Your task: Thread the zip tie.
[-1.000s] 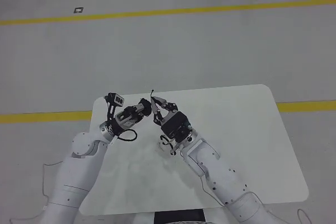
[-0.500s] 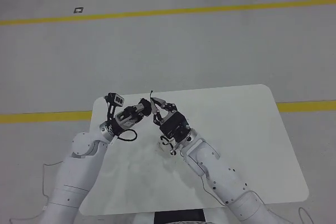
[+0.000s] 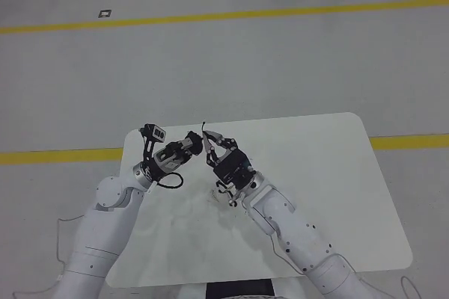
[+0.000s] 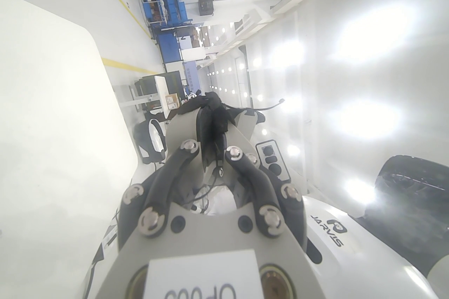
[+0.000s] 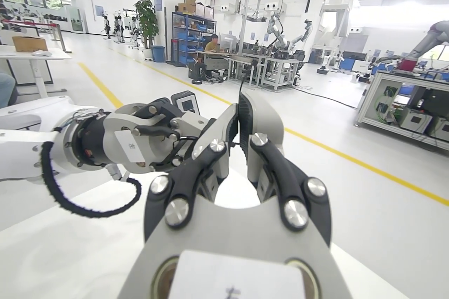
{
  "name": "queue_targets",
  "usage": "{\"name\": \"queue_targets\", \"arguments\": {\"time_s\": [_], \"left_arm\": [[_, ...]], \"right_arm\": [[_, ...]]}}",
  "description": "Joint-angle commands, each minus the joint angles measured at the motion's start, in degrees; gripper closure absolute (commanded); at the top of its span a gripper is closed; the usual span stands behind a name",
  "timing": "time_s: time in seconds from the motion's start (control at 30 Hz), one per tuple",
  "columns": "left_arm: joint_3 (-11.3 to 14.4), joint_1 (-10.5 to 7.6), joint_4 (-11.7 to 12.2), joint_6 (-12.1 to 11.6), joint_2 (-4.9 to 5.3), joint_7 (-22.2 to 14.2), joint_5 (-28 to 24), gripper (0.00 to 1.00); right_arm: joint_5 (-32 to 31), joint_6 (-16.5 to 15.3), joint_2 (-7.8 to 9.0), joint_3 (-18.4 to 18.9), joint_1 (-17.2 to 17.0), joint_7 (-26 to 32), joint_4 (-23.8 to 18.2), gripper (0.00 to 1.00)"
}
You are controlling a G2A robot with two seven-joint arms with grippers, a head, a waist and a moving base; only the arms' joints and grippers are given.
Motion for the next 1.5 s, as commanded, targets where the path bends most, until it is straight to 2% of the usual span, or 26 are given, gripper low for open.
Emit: {"name": "queue_targets", "arguments": {"time_s": [0.0, 0.57, 0.9, 1.4, 1.47], "left_arm": [[0.00, 0.00, 0.00, 0.00, 0.00, 0.00, 0.00, 1.00], [0.00, 0.00, 0.00, 0.00, 0.00, 0.00, 0.00, 1.00], [0.00, 0.00, 0.00, 0.00, 0.00, 0.00, 0.00, 1.00], [0.00, 0.00, 0.00, 0.00, 0.00, 0.00, 0.00, 1.00], [0.21, 0.13, -0.46, 0.32, -0.03, 1.00, 0.22, 1.00]], "right_arm": [[0.00, 0.20, 0.03, 0.08, 0.04, -0.18, -0.06, 1.00], [2.17, -3.08, -0.04, 0.42, 0.03, -2.68, 0.01, 1.00], [1.85, -5.10, 0.00, 0.10, 0.30, -1.94, 0.53, 1.00], [1.61, -2.59, -0.14, 0.48, -0.01, -1.43, 0.50, 1.00], [1.49, -2.26, -0.16, 0.54, -0.03, -1.51, 0.45, 1.00]]}}
